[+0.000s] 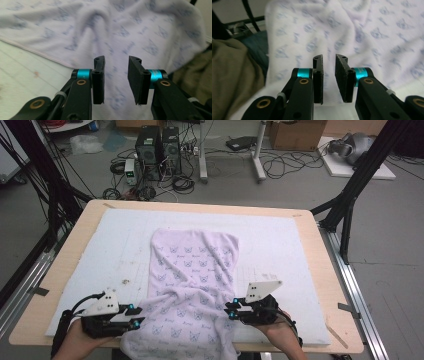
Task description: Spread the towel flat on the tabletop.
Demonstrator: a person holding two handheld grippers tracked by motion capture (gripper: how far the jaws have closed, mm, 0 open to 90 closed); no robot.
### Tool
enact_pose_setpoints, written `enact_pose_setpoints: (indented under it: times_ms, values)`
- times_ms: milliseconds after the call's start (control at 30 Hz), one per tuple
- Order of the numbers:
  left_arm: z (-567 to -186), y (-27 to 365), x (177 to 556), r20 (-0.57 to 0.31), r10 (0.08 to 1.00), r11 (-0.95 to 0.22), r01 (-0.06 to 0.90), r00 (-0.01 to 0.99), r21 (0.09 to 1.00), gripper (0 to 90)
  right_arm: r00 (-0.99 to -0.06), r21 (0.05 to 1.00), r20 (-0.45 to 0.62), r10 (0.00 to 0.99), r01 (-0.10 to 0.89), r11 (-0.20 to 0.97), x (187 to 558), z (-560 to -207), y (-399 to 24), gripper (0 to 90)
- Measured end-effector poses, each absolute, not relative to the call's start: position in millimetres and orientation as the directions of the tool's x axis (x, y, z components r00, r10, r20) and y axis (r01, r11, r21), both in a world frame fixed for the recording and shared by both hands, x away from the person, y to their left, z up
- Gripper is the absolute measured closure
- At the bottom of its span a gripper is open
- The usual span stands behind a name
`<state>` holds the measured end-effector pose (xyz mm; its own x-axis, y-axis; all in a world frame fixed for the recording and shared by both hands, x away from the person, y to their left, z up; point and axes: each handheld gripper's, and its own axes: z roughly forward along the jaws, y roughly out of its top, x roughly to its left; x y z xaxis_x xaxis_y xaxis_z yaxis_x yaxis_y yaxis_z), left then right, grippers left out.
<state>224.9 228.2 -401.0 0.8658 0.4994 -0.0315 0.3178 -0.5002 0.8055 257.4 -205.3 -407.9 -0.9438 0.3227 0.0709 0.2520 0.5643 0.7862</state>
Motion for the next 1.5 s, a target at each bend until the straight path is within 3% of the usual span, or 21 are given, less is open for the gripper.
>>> enact_pose_setpoints:
  times_ms: [300, 433, 600, 633, 733, 800, 1200, 1333, 1400, 1467, 1500]
  values:
    - [-413.6, 218.5, 286.1, -0.015, 0.570, -0.489, 0.353, 0.822, 0.798, 80.2, -0.921, 0.755, 0.050, 0.385, 0.288, 0.590, 287.3, -423.1, -207.4, 73.6]
    - [-423.5, 206.9, 307.6, -0.008, 0.585, -0.514, 0.378, 0.811, 0.770, 78.0, -0.905, 0.743, 0.065, 0.421, 0.326, 0.585, 300.1, -424.5, -212.2, 70.5]
    - [-439.3, 193.7, 325.0, -0.029, 0.591, -0.551, 0.430, 0.806, 0.715, 67.7, -0.887, 0.739, 0.039, 0.461, 0.336, 0.583, 317.1, -427.0, -211.7, 69.2]
    - [-439.9, 193.8, 324.7, -0.017, 0.592, -0.547, 0.417, 0.806, 0.726, 68.7, -0.882, 0.740, 0.034, 0.469, 0.338, 0.581, 321.6, -428.4, -213.2, 69.2]
    - [-439.2, 193.7, 323.4, -0.006, 0.584, -0.558, 0.407, 0.812, 0.724, 86.5, -0.858, 0.752, 0.069, 0.509, 0.380, 0.539, 333.9, -433.9, -216.4, 69.2]
    - [-438.0, 194.6, 322.7, 0.000, 0.589, -0.564, 0.410, 0.808, 0.717, 87.8, -0.856, 0.746, 0.073, 0.512, 0.388, 0.542, 339.2, -437.7, -214.5, 69.2]
    - [-419.6, 238.6, 331.4, 0.040, 0.699, -0.502, 0.450, 0.714, 0.739, 88.0, -0.866, 0.729, 0.091, 0.492, 0.395, 0.560, 342.5, -436.2, -207.9, 68.4]
    - [-425.8, 234.0, 326.5, 0.006, 0.672, -0.499, 0.448, 0.740, 0.742, 74.6, -0.871, 0.718, 0.088, 0.483, 0.392, 0.575, 342.9, -440.1, -199.3, 66.8]
    - [-430.9, 231.1, 326.2, 0.004, 0.661, -0.516, 0.450, 0.751, 0.729, 72.2, -0.870, 0.713, 0.079, 0.487, 0.391, 0.582, 344.2, -440.8, -198.1, 67.3]
    - [-436.6, 229.3, 327.1, 0.006, 0.657, -0.533, 0.459, 0.754, 0.711, 74.5, -0.857, 0.724, 0.069, 0.511, 0.396, 0.566, 346.9, -438.6, -201.6, 69.3]
    - [-438.1, 229.9, 327.0, 0.010, 0.654, -0.534, 0.451, 0.757, 0.716, 79.8, -0.850, 0.727, 0.069, 0.522, 0.402, 0.558, 348.3, -437.6, -203.7, 69.8]
